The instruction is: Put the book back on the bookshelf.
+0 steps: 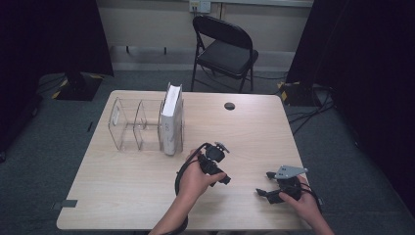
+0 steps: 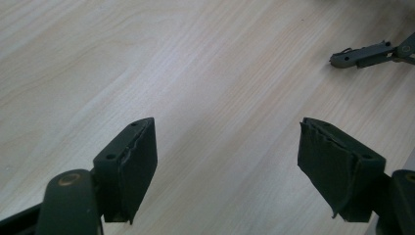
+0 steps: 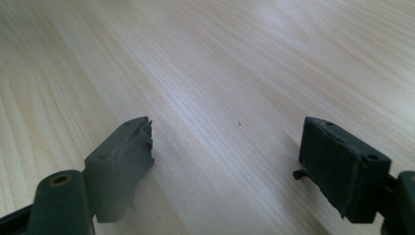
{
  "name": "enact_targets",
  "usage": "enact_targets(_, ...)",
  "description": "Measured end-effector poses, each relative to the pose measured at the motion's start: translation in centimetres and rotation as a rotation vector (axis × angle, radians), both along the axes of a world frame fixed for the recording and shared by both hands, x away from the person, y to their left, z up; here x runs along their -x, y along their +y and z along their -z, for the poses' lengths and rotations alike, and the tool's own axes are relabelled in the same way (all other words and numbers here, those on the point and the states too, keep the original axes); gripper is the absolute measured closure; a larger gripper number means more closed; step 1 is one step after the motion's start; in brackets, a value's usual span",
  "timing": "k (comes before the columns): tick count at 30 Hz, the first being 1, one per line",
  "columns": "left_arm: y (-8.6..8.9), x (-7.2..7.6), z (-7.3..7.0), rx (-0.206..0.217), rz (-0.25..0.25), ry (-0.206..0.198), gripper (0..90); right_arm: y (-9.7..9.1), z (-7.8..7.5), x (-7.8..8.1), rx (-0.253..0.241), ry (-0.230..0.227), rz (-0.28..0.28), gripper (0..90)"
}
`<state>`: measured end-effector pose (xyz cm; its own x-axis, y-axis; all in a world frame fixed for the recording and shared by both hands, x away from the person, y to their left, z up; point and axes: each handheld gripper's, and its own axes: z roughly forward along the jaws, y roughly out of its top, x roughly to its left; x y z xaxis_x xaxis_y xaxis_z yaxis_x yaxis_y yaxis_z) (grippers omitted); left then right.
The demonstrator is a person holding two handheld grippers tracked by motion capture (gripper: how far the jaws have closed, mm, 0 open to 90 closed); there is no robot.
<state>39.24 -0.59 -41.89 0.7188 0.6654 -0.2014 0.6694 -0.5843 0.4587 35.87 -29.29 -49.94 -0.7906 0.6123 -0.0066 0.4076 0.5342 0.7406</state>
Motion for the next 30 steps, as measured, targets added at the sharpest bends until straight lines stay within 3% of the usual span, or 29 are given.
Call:
enact_targets(14,-1.0,0.4,1.9,-0.024,0.038,0.021,21.3,0.0,0.0,0.0,0.0,0.0,0.0,19.2)
enact_targets(30,-2.1,0.9,3.4,-0.028,0.066,-0.044,18.6,0.0,0.0,0.0,0.0,0.0,-0.002,19.2)
